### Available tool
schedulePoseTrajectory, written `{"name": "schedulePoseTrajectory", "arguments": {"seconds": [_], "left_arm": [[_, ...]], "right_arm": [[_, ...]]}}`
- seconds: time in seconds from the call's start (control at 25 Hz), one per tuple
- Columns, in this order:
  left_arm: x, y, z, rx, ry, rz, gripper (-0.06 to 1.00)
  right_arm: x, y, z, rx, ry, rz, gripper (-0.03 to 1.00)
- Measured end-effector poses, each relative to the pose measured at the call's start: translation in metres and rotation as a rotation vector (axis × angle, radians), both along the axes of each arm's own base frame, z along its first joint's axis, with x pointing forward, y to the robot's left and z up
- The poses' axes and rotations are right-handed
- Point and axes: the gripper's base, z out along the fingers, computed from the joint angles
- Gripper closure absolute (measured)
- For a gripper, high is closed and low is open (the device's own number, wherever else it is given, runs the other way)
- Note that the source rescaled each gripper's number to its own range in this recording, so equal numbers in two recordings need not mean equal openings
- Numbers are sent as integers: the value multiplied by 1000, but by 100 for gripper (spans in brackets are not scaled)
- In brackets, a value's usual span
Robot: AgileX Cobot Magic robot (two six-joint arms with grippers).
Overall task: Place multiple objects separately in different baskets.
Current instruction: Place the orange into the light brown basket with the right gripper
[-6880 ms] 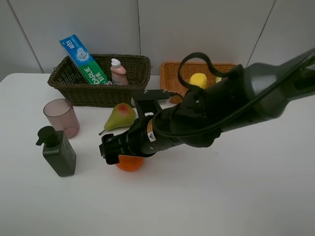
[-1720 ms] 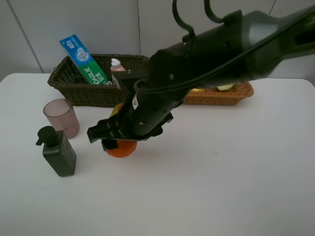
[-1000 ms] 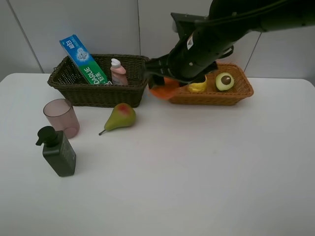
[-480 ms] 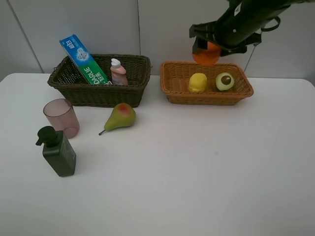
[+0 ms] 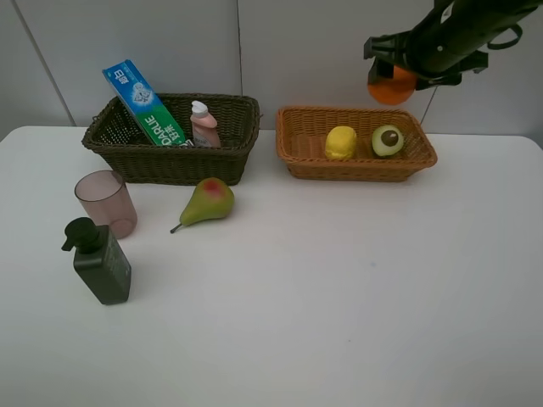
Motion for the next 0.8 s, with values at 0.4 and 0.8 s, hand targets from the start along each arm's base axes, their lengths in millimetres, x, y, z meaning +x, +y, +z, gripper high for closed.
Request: {"name": "schedulePoseTrajectory", "arguments": {"seconds": [0.4, 0.8], "left_arm": [[0, 0, 0, 0, 0, 0, -6], [0, 0, 0, 0, 0, 0, -6]], "right_arm": [[20, 5, -62, -39, 120, 9, 37], [35, -8, -85, -22, 93, -17, 37]]}}
